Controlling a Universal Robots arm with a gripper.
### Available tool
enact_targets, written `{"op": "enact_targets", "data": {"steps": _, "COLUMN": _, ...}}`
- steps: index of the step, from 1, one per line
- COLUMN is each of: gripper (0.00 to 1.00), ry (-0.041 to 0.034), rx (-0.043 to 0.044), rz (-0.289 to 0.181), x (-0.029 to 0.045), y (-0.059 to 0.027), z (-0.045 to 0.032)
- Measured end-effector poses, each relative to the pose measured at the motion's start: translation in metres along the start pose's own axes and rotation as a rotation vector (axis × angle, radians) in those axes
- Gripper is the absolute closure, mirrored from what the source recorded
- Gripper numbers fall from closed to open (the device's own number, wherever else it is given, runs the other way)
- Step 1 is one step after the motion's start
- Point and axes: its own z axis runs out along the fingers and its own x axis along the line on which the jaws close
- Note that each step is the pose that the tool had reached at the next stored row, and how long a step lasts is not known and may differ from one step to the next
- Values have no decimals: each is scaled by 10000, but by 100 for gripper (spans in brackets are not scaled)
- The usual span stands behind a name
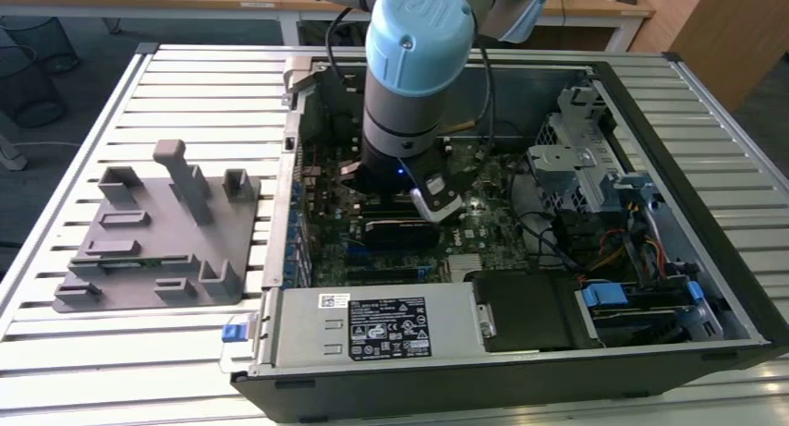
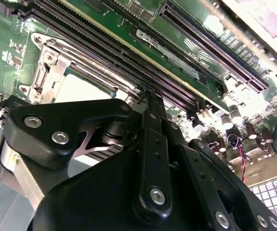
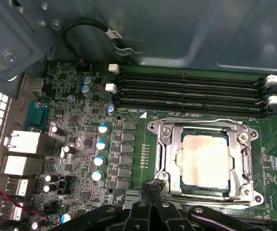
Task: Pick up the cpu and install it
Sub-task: 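Install the second cpu locking lever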
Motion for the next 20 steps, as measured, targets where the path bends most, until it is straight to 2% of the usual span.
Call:
{"op": "enact_targets", "data": {"steps": 15, "gripper": 89, "ry": -1, "rx": -49, "rz": -2, "x": 36, "y": -3, "z": 19}}
{"op": "enact_targets", "data": {"steps": 20, "gripper": 89, "ry": -2, "rx": -50, "rz": -3, "x": 37, "y": 1, "z": 4}}
